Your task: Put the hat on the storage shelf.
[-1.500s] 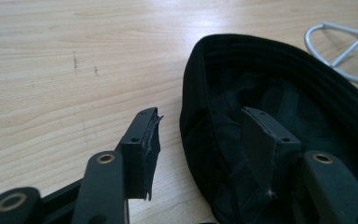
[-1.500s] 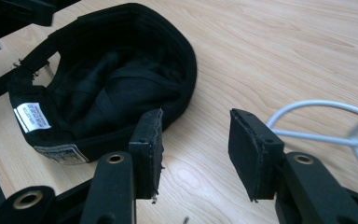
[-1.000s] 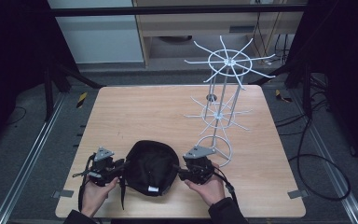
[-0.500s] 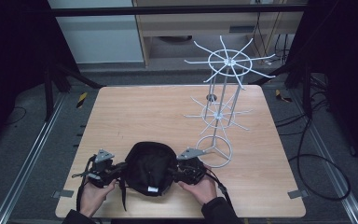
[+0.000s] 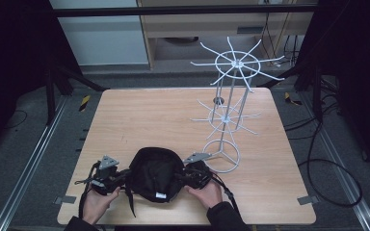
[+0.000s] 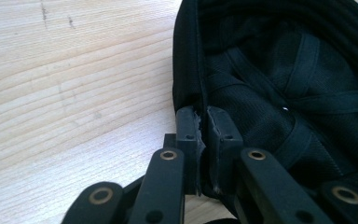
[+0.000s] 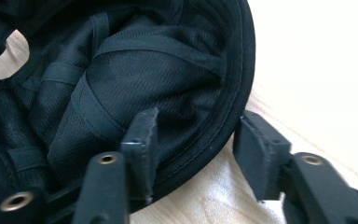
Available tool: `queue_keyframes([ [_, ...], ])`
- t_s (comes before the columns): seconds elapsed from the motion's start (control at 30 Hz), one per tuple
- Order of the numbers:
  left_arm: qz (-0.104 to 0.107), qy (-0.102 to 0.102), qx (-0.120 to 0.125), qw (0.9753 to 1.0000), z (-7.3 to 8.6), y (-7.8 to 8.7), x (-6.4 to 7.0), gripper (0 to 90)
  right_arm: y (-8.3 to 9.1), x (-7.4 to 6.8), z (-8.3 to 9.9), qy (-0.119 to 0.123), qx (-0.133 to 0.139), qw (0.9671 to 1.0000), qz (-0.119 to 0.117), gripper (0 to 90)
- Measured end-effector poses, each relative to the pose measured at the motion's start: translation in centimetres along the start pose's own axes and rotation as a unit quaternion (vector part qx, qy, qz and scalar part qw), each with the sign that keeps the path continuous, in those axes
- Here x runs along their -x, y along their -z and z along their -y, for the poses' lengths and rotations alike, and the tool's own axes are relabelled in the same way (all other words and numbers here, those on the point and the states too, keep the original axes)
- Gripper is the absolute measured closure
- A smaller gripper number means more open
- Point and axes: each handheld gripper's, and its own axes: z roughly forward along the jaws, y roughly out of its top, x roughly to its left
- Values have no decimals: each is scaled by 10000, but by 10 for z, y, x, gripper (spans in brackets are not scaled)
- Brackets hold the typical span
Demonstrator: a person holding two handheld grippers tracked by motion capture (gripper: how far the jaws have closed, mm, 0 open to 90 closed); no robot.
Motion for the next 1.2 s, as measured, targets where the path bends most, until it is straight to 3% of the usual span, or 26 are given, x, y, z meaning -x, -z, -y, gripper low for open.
queue_keyframes([
  [0.03, 21, 11, 2, 10000, 0, 0, 0, 836, 0, 0, 0, 0, 0, 10000, 0, 605],
  [0.1, 46, 28, 7, 10000, 0, 0, 0, 836, 2, 1, 0, 37, 4, 10000, 3, 699],
  [0.13, 84, 37, 3, 10000, 0, -1, 1, 835, 6, 0, 0, 44, 140, 9999, -22, 767],
  [0.17, 84, 37, 3, 10000, 0, -1, 1, 834, 6, 0, 0, 44, 140, 9999, -22, 767],
  [0.2, 136, 75, -3, 9999, 0, -1, 1, 833, 13, -4, -3, 137, 332, 9994, -7, 808],
  [0.23, 136, 75, -3, 9999, 0, -1, 1, 833, 13, -4, -3, 137, 332, 9994, -7, 808],
  [0.27, 165, 98, 1, 9998, 0, -2, 2, 832, 23, -10, -7, 348, 630, 9974, 12, 825],
  [0.3, 202, 117, -3, 9997, 0, -3, 2, 832, 23, -10, -7, 348, 630, 9974, 12, 825],
  [0.37, 238, 151, 7, 9996, -1, -5, 4, 831, 34, -18, -12, 650, 934, 9935, 50, 831],
  [0.4, 256, 194, 30, 9995, -2, -8, 6, 831, 44, -28, -16, 956, 1217, 9879, 63, 834],
  [0.47, 270, 203, 55, 9994, -3, -10, 7, 829, 50, -35, -18, 1217, 1414, 9824, 22, 834],
  [0.5, 259, 215, 81, 9994, -4, -11, 8, 829, 50, -35, -18, 1217, 1414, 9824, 22, 834],
  [0.53, 210, 181, 110, 9996, -5, -15, 11, 826, 53, -42, -18, 1401, 1482, 9789, -86, 835],
  [0.63, 187, 182, 109, 9996, -5, -17, 10, 822, 52, -46, -15, 1530, 1410, 9779, -224, 833],
  [0.73, 231, 256, 82, 9994, -3, -19, 7, 811, 42, -50, -5, 1617, 1190, 9789, -383, 831],
  [0.9, 233, 257, 101, 9993, -4, -17, 4, 769, 40, -47, -2, 1550, 1125, 9808, -364, 827],
  [1.07, 143, 325, 438, 9984, -6, -3, 2, 636, 40, -46, 0, 1483, 1129, 9820, -292, 820],
  [1.2, 356, 399, 849, 9950, -10, 18, 4, 575, 39, -48, 1, 1529, 1118, 9815, -288, 807],
])
